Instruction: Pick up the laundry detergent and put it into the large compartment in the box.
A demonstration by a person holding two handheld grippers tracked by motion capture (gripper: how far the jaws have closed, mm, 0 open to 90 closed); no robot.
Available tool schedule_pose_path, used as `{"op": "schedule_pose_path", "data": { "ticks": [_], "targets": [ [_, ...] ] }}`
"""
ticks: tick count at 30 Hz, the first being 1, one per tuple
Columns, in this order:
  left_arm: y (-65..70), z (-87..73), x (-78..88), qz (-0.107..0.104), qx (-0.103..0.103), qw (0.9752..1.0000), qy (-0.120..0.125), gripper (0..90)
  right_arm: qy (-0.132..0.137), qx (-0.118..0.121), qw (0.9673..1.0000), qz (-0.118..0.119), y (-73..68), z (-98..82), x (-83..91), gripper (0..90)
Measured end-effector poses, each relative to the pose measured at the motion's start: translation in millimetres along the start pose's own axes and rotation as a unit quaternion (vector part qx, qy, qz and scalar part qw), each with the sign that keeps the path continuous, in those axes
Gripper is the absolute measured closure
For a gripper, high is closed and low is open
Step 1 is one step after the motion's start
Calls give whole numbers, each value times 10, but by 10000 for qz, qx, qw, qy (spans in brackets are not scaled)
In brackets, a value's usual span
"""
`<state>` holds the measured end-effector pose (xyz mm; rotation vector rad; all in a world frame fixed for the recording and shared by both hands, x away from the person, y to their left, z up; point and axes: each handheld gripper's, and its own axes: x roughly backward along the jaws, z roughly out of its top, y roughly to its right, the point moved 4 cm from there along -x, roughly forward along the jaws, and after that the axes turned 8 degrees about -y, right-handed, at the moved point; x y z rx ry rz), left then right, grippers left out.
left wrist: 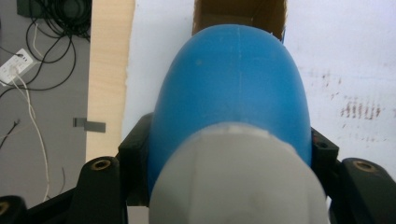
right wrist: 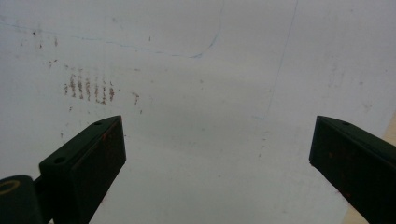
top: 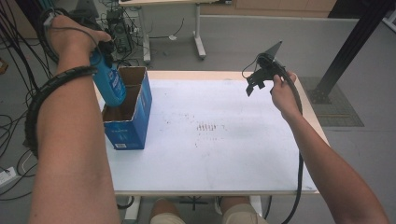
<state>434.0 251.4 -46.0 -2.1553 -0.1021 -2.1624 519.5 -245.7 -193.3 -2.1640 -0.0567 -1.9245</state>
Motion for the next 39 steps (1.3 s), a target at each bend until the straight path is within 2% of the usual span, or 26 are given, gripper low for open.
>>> {"op": "schedule_pose_path", "data": {
  "ticks": [13,21,27,39],
  "targets": [
    [55,-21,-332,-60,-88,9999,-59,374,1,13,10000,-34,-50,-2,-16,37],
    [106,-69,-571,-14,-174,9998,46,374,-2,33,10000,-32,-61,-12,-39,37],
    [149,-73,-777,33,-238,9997,-14,374,-9,72,10000,-37,-70,-12,-60,37],
    [201,-86,-1175,76,-312,9995,-83,374,-28,3,10000,-28,-34,-18,-86,37]
  ]
}}
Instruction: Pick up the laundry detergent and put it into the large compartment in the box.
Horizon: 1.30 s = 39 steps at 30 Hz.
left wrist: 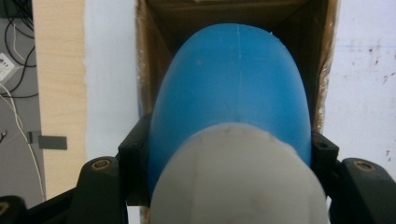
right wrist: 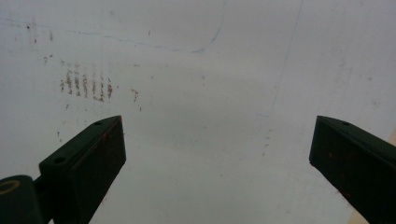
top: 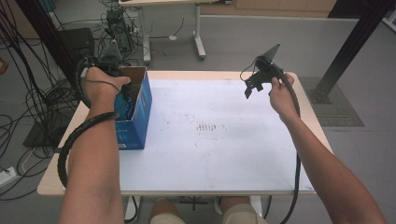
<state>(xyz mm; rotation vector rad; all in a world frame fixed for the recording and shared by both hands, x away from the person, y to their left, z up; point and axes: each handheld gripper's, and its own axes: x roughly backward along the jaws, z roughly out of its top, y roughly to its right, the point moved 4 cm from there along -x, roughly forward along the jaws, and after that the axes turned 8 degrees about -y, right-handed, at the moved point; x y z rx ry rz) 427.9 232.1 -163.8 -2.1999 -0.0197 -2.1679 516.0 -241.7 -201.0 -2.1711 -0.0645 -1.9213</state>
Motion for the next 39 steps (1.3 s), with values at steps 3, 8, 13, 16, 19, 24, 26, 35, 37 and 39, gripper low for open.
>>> {"op": "schedule_pose_path", "data": {
  "ticks": [3,8,13,16,19,24,26,35,37,39],
  "targets": [
    [10,1,-65,-9,-15,10000,0,374,-17,-14,10000,12,9,6,-18,37],
    [23,12,-162,16,-47,10000,-41,374,-44,-11,10000,-5,7,20,-43,37],
    [15,11,-241,31,-56,10000,-71,374,-66,-4,10000,-15,2,37,-60,37],
    [12,11,-279,38,-64,9999,-100,374,-80,5,10000,-18,-3,44,-79,37],
    [18,18,-307,46,-115,9998,-142,374,-88,-9,10000,-17,-2,47,-90,37],
    [23,19,-368,45,-132,9997,-197,373,-85,-25,10000,-8,4,46,-96,37],
    [14,6,-381,32,-117,9998,-159,373,-84,-27,10000,-11,7,45,-97,37],
    [3,-18,-392,9,-129,9998,-136,373,-121,-15,9999,-11,-11,59,-124,37],
    [6,-23,-394,10,-128,9998,-125,372,-127,7,9999,-17,-21,60,-127,37],
    [8,-26,-394,14,-127,9998,-126,372,-121,14,9999,-20,-30,57,-129,37]
  ]
}}
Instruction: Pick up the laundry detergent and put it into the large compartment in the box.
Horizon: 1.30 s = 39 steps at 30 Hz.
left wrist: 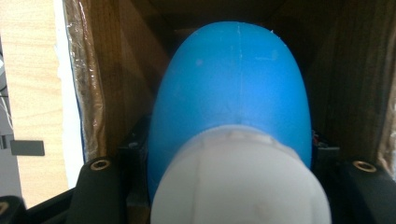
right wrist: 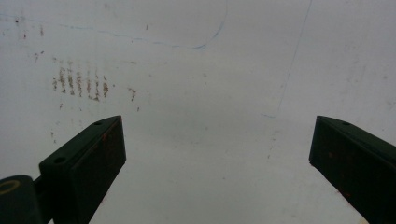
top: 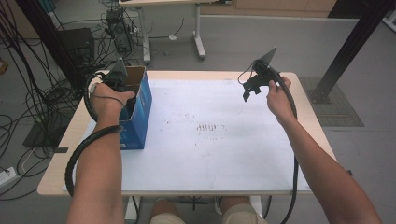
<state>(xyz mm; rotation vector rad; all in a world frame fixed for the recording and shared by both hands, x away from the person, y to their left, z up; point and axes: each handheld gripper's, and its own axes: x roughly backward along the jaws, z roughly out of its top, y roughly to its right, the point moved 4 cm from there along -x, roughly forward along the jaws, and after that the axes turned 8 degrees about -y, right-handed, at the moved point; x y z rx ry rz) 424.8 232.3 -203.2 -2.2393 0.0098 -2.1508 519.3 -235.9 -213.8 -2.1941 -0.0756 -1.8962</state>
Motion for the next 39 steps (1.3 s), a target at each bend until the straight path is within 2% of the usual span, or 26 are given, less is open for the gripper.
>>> {"op": "schedule_pose_path", "data": {
  "ticks": [39],
  "targets": [
    [25,-8,-9,43,-20,10000,12,371,33,-32,10000,-31,6,-40,29,37]
  ]
}}
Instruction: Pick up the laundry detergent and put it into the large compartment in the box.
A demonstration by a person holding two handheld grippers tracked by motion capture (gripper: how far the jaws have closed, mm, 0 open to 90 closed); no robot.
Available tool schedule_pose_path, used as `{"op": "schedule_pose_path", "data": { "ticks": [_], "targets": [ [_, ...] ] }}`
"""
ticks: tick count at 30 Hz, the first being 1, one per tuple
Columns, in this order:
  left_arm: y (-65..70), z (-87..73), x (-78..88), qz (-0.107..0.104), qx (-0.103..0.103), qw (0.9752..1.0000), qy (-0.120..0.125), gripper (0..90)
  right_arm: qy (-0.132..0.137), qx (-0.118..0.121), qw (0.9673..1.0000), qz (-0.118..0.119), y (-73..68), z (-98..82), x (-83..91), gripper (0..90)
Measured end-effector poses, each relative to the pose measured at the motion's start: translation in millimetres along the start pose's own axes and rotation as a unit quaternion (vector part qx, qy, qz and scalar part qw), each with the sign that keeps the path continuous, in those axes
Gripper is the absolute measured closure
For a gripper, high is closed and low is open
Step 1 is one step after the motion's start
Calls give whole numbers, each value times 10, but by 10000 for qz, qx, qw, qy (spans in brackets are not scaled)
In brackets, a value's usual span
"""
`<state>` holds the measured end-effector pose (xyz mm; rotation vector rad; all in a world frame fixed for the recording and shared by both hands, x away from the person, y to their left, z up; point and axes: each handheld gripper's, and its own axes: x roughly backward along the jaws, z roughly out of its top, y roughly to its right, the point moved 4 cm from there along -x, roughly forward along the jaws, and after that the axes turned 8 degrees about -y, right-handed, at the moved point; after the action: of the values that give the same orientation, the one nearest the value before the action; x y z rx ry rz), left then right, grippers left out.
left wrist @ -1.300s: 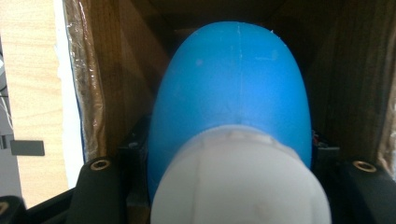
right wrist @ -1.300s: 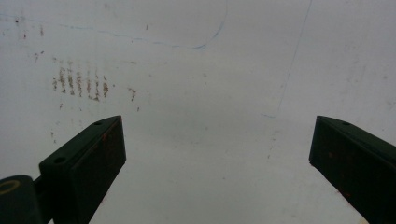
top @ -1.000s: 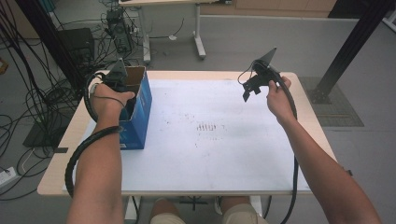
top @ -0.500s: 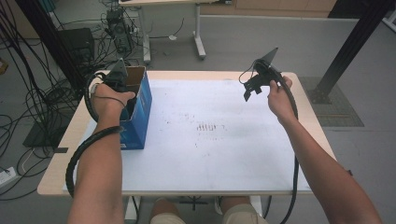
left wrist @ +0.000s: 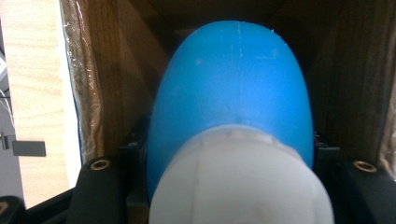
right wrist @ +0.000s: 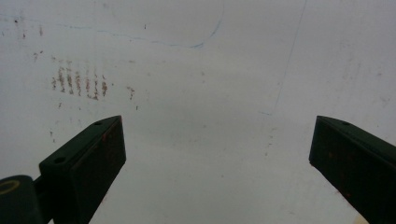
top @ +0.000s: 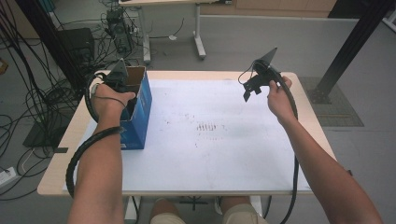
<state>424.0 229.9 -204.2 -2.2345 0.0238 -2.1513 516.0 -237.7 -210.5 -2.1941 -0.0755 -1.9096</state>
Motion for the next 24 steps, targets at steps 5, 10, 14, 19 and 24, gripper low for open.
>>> {"op": "schedule_pose_path", "data": {
  "ticks": [5,10,14,19,24],
  "targets": [
    [13,4,0,14,-3,10000,-7,371,32,-4,10000,9,9,-16,20,37],
    [13,8,1,14,-16,10000,-29,371,-2,5,10000,1,12,-10,16,38],
    [26,5,0,35,-20,10000,-19,372,4,-6,10000,-1,13,-12,16,38],
    [44,11,0,57,-37,10000,-30,372,16,-9,10000,15,33,-19,27,37],
    [41,10,1,51,-41,10000,-35,372,25,-4,10000,25,42,-24,33,37]
  ]
}}
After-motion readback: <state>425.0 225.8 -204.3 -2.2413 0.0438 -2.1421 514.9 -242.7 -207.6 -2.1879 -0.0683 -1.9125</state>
